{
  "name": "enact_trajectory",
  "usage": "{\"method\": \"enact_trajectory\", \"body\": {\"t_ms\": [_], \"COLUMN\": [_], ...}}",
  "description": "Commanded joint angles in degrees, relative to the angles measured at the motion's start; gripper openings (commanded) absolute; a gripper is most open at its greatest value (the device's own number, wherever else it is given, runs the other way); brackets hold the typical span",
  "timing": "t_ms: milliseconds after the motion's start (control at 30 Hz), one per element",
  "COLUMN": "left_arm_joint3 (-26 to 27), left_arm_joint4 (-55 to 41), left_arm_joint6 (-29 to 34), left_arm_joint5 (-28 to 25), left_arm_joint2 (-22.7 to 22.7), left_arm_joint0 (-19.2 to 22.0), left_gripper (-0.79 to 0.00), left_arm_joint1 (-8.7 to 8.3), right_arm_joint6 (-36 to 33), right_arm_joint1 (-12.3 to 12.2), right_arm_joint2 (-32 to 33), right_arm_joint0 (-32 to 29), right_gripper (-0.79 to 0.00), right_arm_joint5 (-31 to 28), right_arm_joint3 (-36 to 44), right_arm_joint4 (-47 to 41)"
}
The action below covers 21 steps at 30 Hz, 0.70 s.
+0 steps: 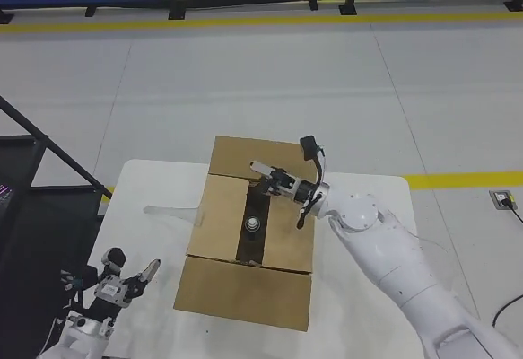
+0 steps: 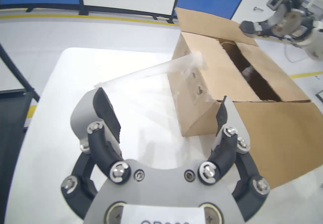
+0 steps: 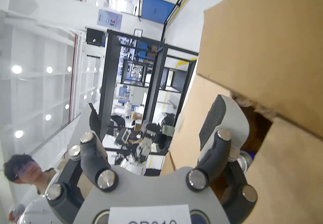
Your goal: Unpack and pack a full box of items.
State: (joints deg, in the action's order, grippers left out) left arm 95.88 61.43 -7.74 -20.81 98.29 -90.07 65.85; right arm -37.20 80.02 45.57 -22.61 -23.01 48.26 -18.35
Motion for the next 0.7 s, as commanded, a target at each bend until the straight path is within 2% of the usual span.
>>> {"method": "enact_trajectory", "body": {"t_ms": [0,133,367,500,667], "left_arm_joint3": [-2.3,-7.38,-13.11,-13.58,-13.18], "left_arm_joint4": [6.15,6.99,7.35,8.71,9.83], "left_arm_joint6": [0.15,0.61,0.75,0.77,0.45], "left_arm_joint5": [5.95,7.16,9.42,8.77,7.73], "left_arm_joint2": [-2.65,-6.32,-10.59,-12.34,-13.77], "left_arm_joint0": [2.26,6.87,13.42,15.05,15.01], "left_gripper": [0.0,0.0,0.0,0.0,0.0], "left_arm_joint1": [0.29,0.72,1.47,1.65,1.78], "right_arm_joint6": [-4.52,-7.91,-7.91,-4.66,-1.63], "right_arm_joint1": [-0.66,-2.35,-2.35,-2.58,-2.57], "right_arm_joint2": [-0.08,2.3,2.3,3.25,3.97], "right_arm_joint0": [-2.05,-6.03,-6.03,-7.43,-8.44], "right_gripper": [0.0,0.0,0.0,0.0,0.0], "right_arm_joint5": [-1.07,-1.12,-1.12,0.61,4.91], "right_arm_joint3": [3.97,10.56,10.56,10.53,10.67], "right_arm_joint4": [2.35,4.82,4.82,5.86,7.38]}}
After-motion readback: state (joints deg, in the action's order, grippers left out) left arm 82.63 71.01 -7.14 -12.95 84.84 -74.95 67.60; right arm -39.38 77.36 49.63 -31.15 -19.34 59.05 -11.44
